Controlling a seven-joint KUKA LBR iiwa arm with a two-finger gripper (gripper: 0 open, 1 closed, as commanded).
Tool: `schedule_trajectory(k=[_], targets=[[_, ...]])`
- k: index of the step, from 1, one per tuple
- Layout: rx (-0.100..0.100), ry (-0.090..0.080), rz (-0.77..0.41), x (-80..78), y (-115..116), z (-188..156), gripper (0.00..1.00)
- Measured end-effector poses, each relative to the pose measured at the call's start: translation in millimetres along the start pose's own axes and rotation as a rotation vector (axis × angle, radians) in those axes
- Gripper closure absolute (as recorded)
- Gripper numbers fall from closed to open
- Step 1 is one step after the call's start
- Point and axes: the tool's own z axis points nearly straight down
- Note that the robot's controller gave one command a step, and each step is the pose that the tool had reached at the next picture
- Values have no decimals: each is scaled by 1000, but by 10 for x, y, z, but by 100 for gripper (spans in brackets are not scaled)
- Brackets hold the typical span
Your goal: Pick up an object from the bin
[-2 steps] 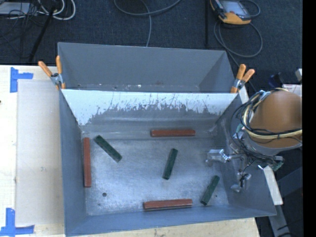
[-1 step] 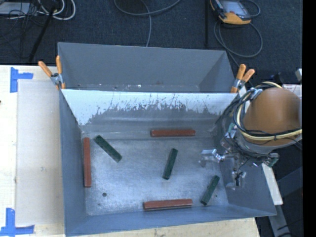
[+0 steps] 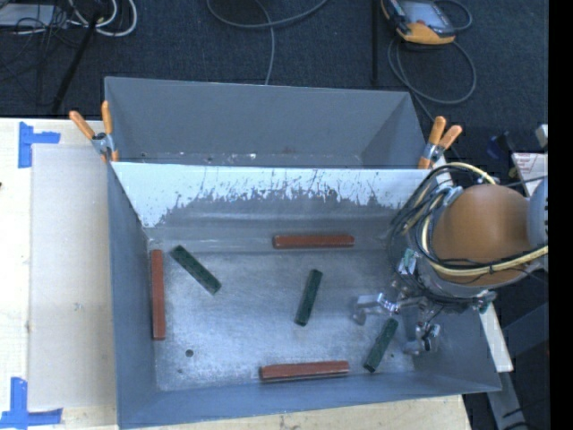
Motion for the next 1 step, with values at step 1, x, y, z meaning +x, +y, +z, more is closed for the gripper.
schedule_trajectory(k=[1], targets=[[3, 1, -1, -26, 13, 4, 0]])
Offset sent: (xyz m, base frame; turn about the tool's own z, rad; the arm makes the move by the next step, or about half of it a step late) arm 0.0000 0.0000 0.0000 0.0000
